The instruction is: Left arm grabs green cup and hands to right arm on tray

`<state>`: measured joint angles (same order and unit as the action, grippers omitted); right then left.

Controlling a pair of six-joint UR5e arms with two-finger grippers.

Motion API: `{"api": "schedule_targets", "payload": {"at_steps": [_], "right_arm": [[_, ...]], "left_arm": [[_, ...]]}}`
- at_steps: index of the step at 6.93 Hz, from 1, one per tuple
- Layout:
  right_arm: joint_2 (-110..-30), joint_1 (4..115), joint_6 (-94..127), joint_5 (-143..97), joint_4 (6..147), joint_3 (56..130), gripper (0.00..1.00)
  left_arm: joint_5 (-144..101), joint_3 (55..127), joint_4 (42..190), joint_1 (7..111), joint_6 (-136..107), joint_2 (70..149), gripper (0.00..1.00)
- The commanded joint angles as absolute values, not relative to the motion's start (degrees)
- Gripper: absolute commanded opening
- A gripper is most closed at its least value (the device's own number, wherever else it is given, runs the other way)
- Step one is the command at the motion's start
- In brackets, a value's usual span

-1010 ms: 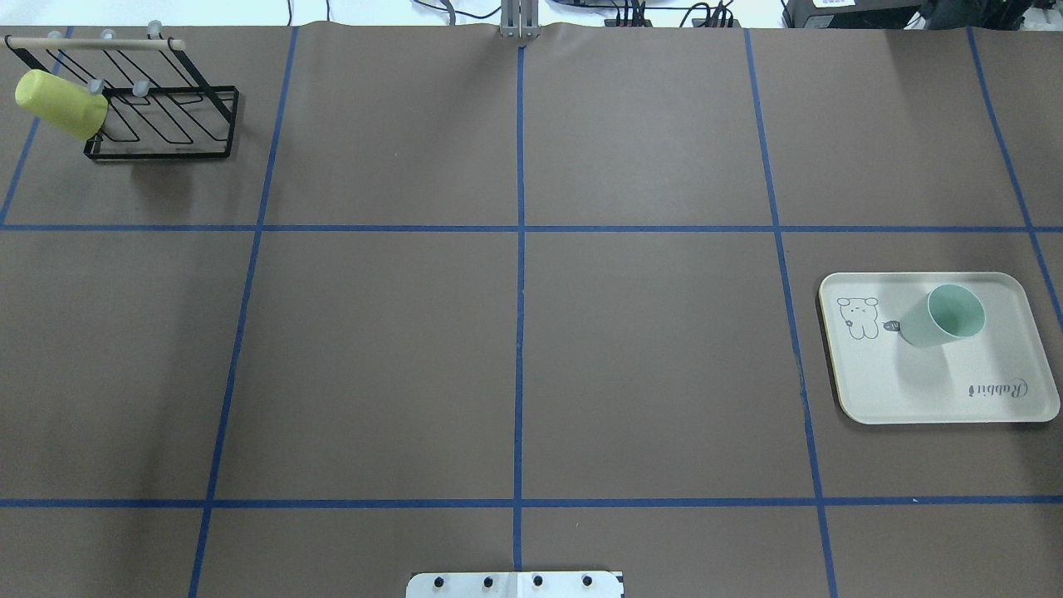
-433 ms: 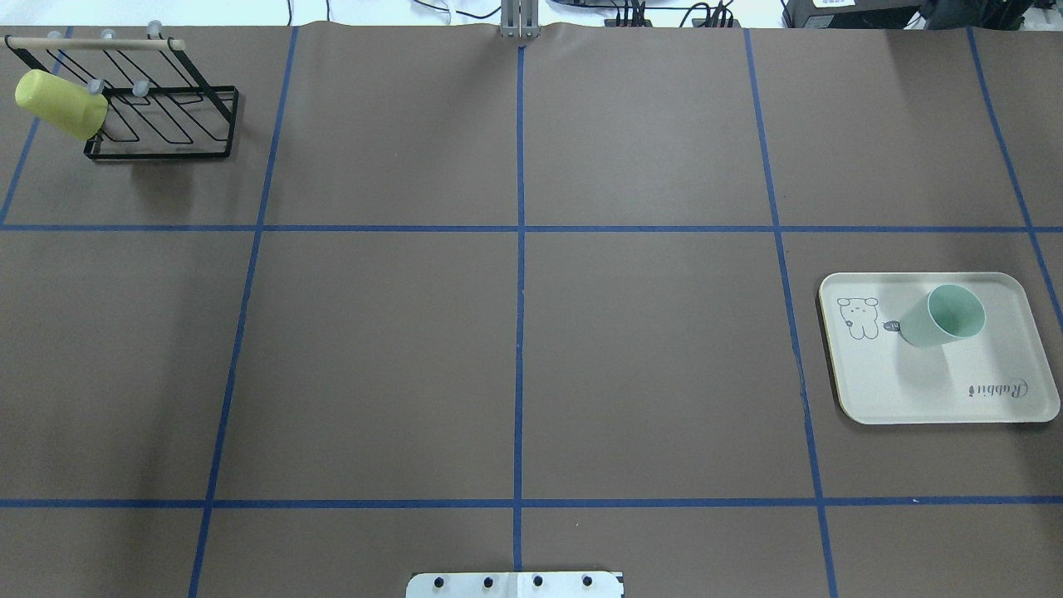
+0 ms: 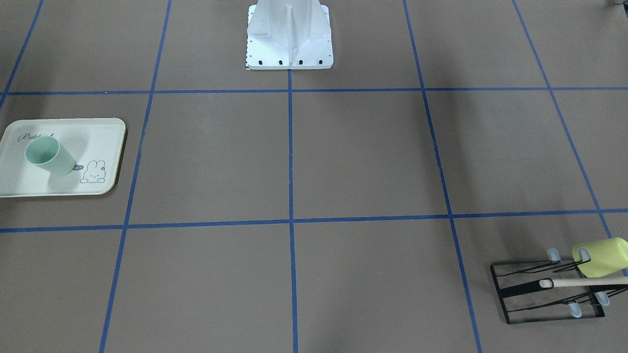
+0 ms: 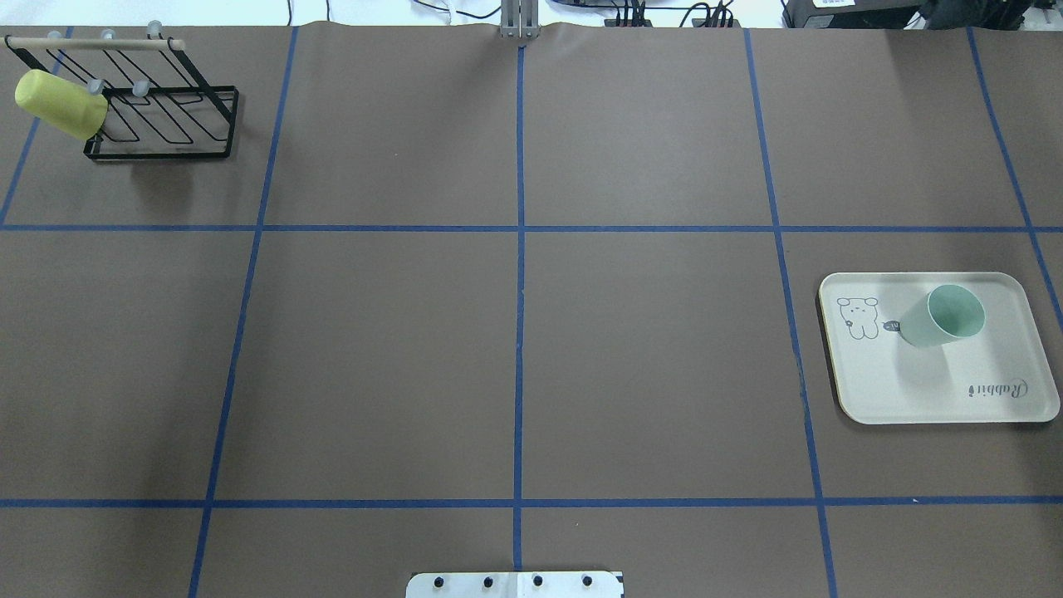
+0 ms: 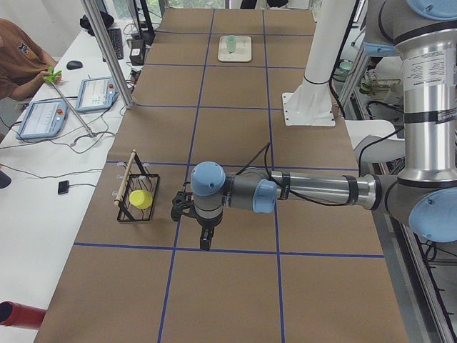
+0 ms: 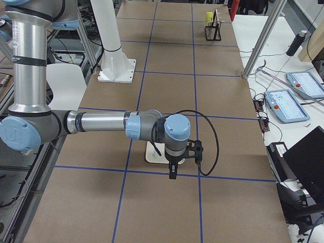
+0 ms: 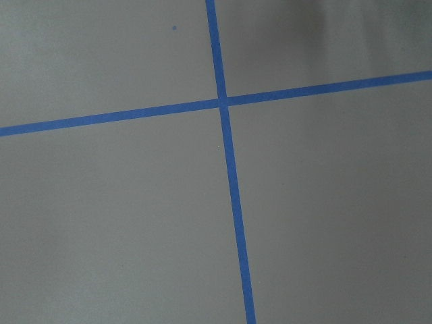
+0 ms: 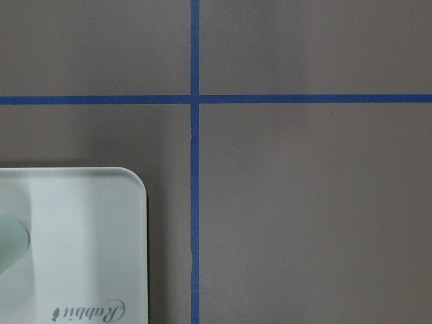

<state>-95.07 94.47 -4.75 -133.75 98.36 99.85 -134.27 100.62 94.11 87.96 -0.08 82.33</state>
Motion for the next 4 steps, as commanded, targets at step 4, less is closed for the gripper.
{"api": "schedule_targets", "payload": {"at_steps": [4], "right_arm": [[-95.1,89.6,3.1,-134.0,95.0,101.1,0.99]], "left_arm": [[-133.9,103.1,92.5,88.5,-0.1,82.3,1.00]]}}
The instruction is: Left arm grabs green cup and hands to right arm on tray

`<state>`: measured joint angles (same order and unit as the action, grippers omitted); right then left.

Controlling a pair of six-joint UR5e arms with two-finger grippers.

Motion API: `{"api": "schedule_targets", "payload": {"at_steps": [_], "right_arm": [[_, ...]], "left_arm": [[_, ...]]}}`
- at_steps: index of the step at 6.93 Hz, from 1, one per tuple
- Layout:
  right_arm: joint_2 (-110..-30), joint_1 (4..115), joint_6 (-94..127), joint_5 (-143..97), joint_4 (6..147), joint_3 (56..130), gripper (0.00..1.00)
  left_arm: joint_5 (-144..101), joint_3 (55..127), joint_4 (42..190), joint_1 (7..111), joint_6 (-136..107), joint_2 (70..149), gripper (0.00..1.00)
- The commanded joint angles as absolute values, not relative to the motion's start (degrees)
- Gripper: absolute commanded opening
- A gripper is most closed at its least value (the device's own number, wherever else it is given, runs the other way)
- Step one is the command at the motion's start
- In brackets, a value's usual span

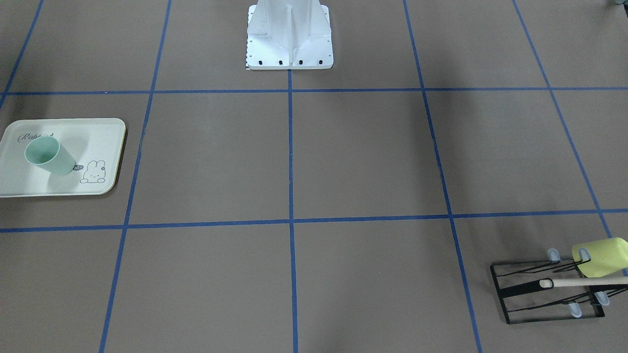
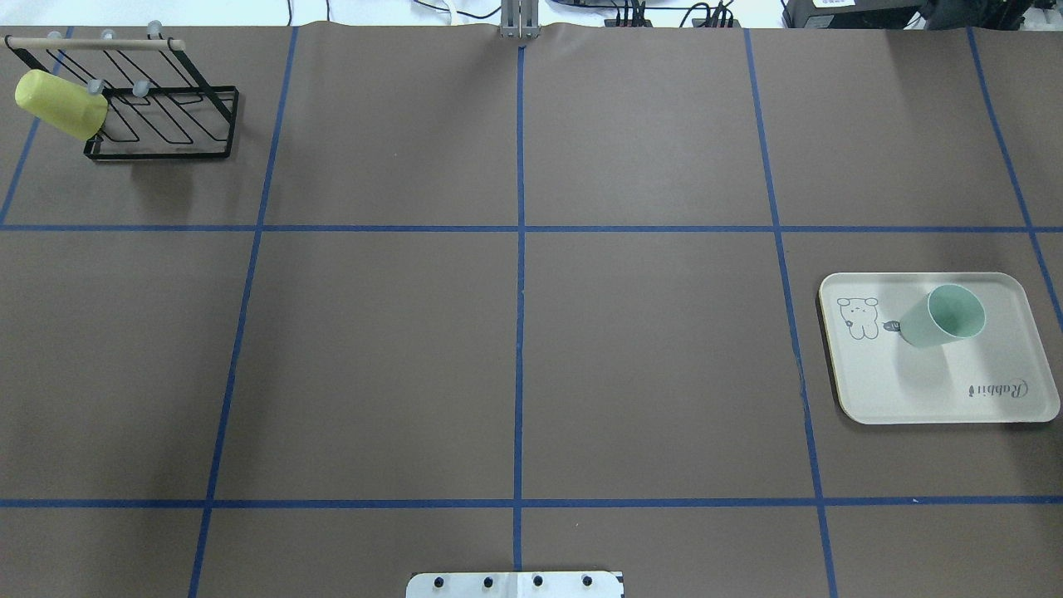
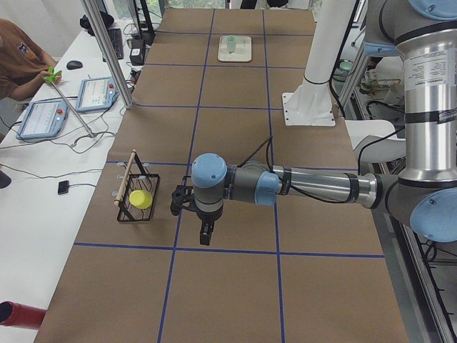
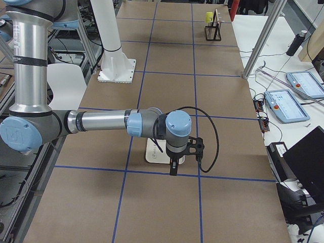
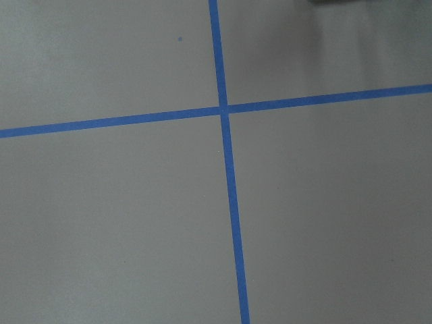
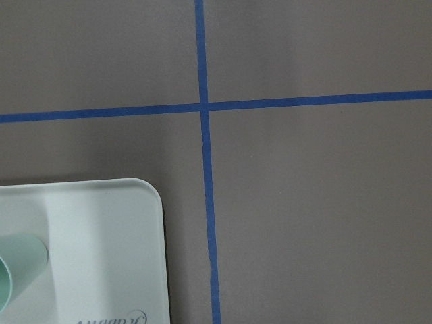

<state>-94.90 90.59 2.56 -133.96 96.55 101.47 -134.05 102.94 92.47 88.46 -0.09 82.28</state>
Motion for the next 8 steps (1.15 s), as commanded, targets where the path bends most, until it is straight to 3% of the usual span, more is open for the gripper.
{"api": "schedule_targets", "payload": {"at_steps": [1,8], "right_arm": [[-95.2,89.6,2.9,-133.9,95.0,101.1,0.99],[-94.8,89.6,2.7,-134.8,94.9,100.5,0.99]], "left_arm": [[-133.6,103.0,92.5,88.5,-0.1,82.3,1.00],[-133.6,102.0,92.5,88.5,0.7,82.0,1.00]]}}
